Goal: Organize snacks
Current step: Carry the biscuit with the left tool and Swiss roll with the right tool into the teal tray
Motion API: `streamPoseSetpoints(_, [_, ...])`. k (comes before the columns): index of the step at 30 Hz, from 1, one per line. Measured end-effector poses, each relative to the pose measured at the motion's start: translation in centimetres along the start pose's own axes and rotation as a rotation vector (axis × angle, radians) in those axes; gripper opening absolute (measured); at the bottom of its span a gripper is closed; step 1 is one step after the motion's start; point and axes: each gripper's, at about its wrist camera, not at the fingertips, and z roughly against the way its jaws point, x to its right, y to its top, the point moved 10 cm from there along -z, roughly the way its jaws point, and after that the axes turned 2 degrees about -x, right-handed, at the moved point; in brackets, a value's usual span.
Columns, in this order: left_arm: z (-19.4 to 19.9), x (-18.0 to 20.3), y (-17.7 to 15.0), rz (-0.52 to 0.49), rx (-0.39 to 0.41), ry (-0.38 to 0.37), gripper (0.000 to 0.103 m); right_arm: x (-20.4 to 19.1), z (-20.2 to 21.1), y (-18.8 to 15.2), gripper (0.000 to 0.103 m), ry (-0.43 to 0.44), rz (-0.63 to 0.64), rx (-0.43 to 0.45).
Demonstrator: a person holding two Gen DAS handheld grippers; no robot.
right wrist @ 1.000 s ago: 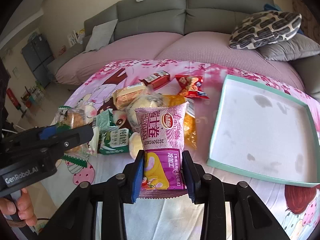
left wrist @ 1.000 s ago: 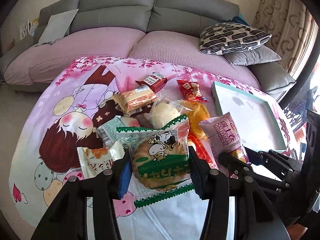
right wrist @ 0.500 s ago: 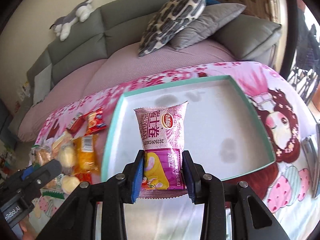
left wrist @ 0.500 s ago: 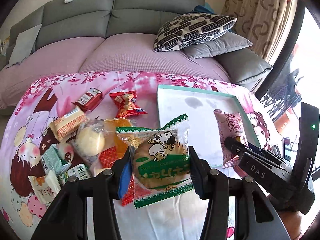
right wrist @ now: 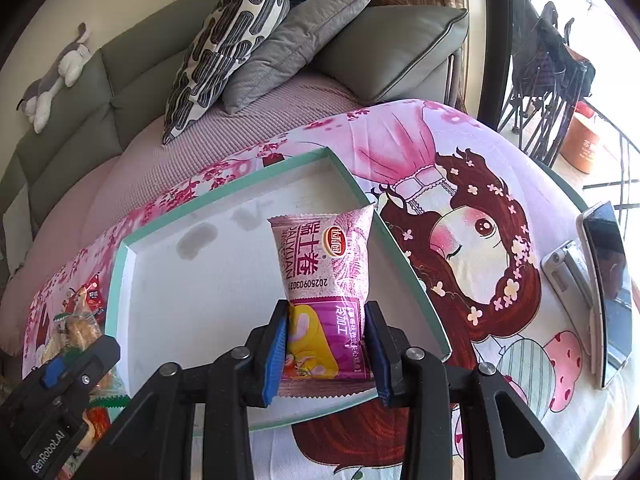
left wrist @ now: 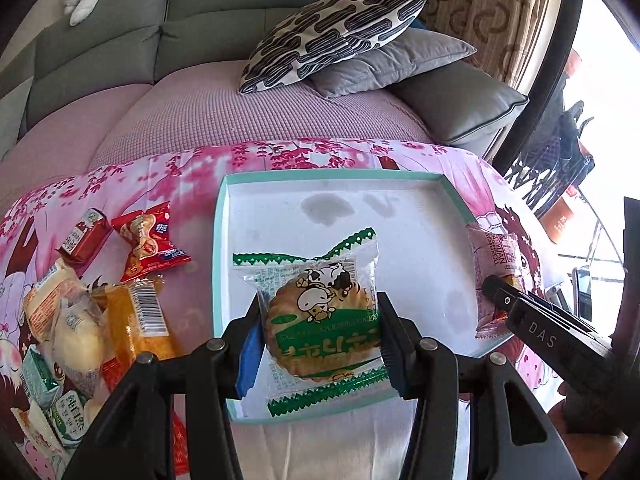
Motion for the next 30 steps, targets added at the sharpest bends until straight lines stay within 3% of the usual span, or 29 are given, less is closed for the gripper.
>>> streamPoseSetpoints(11, [-4.4, -0.2, 2.8, -0.022, 0.034, 0.008, 0.053, -0.3, -2.1, 1.1, 0.039, -0.015, 0.016, -0.013])
streamPoseSetpoints(30, [-9.7, -0.9, 2.0, -0.044, -0.031, 0.080, 0.054, 0.3, -3.8, 1.4, 0.039, -0.033, 0.002, -0.051])
